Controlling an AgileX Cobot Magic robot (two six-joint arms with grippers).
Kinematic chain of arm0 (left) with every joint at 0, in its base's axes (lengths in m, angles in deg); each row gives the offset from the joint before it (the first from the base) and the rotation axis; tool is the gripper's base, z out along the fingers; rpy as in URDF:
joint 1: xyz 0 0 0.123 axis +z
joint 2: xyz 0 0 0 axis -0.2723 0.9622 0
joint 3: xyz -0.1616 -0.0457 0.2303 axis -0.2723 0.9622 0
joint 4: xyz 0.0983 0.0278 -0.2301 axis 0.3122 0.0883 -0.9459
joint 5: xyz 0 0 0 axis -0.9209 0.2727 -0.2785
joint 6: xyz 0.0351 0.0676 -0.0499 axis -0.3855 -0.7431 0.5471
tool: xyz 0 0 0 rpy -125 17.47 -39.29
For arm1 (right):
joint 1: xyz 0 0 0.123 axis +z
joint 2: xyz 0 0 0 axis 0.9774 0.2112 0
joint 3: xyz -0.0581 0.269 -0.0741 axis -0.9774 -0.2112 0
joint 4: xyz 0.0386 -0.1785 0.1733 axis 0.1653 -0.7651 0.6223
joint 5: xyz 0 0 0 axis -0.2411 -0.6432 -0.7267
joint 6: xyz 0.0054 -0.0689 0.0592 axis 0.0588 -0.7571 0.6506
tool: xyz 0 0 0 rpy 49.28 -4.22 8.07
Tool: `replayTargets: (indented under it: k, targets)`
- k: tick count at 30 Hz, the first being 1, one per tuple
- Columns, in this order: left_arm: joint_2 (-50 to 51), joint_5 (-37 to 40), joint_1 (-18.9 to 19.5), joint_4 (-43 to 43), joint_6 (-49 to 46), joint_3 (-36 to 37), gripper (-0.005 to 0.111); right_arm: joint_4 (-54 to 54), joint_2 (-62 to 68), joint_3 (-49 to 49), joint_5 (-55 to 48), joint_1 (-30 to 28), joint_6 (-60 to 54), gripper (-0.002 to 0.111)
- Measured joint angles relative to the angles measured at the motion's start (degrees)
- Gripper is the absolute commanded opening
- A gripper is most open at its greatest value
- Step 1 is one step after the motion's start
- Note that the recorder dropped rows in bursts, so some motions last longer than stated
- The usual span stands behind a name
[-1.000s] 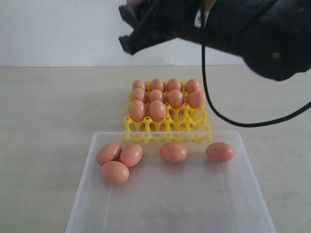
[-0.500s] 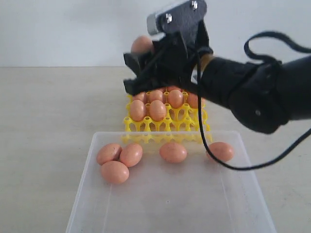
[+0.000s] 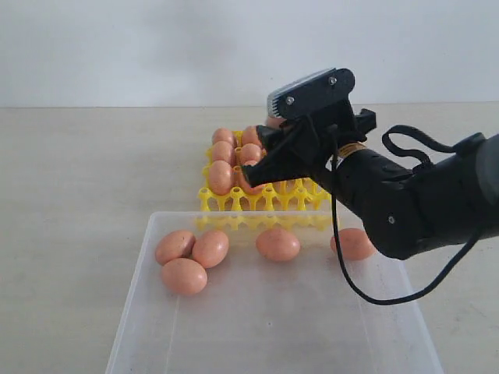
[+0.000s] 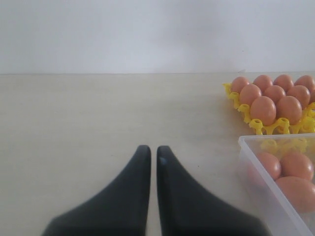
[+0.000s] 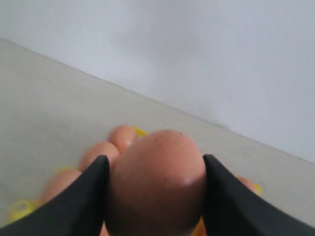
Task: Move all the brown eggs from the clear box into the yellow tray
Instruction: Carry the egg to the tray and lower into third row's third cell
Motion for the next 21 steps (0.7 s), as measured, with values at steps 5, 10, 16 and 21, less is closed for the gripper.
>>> replayTargets:
  k: [5, 10, 16, 21]
  targets:
    - [0.0, 0.0, 0.0, 0.0, 0.0, 0.0, 0.004, 1.77, 3.89, 0.0, 0.08, -1.51, -7.74, 0.0]
    - [0.0, 0.0, 0.0, 0.0, 0.0, 0.0, 0.004, -9.35, 6.69, 0.74, 2.72, -6.39, 2.56, 0.0]
    - [0.0, 0.0, 0.0, 0.0, 0.0, 0.0, 0.004, -31.61, 10.2, 5.54, 2.7, -14.47, 22.51, 0.0]
    - [0.0, 0.0, 0.0, 0.0, 0.0, 0.0, 0.004, -55.28, 11.89, 11.07, 0.14, -16.78, 38.39, 0.0]
